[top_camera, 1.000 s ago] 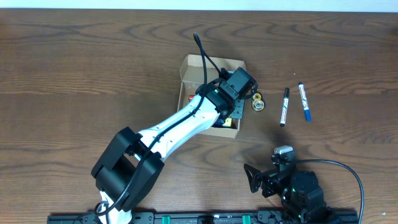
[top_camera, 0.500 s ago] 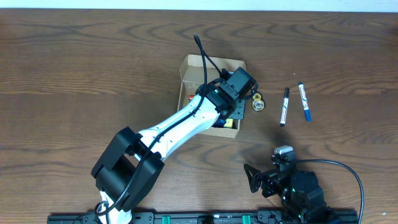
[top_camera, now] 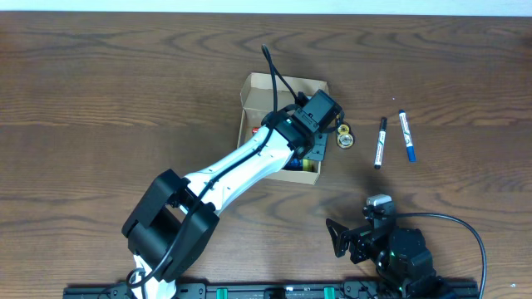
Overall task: Pack container
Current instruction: 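Carry the yellow highlighter into the box and release it, then lift the left gripper out of the box and hold aside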
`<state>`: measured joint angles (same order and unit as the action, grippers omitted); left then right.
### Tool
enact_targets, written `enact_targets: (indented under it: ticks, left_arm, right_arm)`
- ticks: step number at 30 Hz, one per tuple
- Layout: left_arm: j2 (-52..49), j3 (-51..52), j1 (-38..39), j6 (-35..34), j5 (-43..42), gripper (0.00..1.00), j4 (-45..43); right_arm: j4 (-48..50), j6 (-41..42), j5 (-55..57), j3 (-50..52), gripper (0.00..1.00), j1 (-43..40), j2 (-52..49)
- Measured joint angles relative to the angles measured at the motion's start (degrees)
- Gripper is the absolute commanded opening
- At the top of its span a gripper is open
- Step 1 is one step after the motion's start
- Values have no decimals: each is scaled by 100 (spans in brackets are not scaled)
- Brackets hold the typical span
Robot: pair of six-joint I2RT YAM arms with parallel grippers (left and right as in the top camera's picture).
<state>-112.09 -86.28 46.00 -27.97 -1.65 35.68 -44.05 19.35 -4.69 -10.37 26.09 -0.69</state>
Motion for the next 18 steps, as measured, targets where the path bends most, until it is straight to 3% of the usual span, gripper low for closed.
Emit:
enact_targets:
  ticks: [6, 18]
  left_arm:
    - [393, -317, -162, 407, 380, 28, 861]
    - [2573, -520, -951, 1202, 848, 26, 2741]
  right_arm:
    - [0, 0, 0, 0, 99, 0, 0]
    - [2, 0, 0, 0, 99, 0, 0]
